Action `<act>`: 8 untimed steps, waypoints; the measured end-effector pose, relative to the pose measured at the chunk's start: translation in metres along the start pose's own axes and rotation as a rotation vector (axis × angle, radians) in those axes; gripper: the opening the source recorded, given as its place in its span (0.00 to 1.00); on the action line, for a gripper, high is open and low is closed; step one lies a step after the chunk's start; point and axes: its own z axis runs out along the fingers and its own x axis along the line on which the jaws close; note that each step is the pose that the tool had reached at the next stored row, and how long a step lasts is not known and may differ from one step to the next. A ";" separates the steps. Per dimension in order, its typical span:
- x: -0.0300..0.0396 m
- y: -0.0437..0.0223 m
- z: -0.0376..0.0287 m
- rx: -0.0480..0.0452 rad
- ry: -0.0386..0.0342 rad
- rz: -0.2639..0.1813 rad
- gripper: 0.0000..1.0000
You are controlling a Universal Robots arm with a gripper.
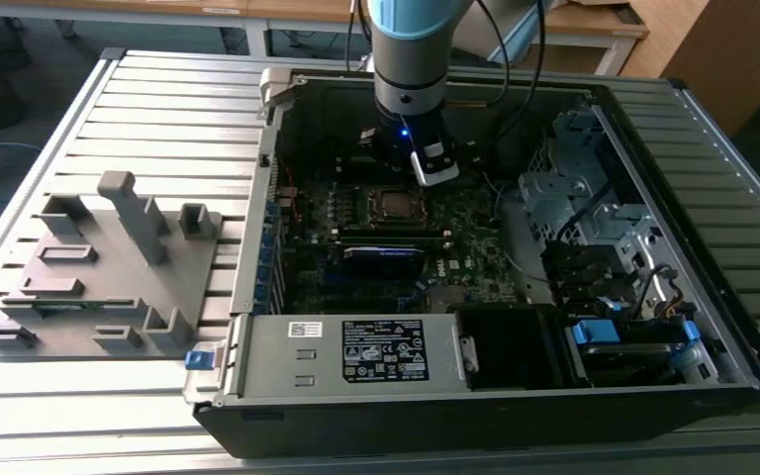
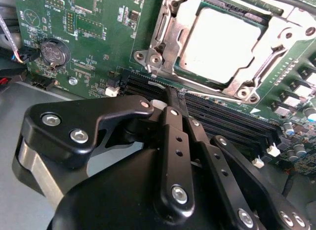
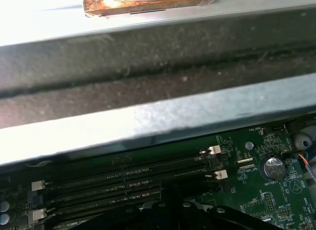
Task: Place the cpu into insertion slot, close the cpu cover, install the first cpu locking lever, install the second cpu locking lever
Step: 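Install the first cpu locking lever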
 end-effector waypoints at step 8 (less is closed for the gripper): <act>0.0024 -0.0005 0.0000 -0.0011 -0.0068 -0.002 0.10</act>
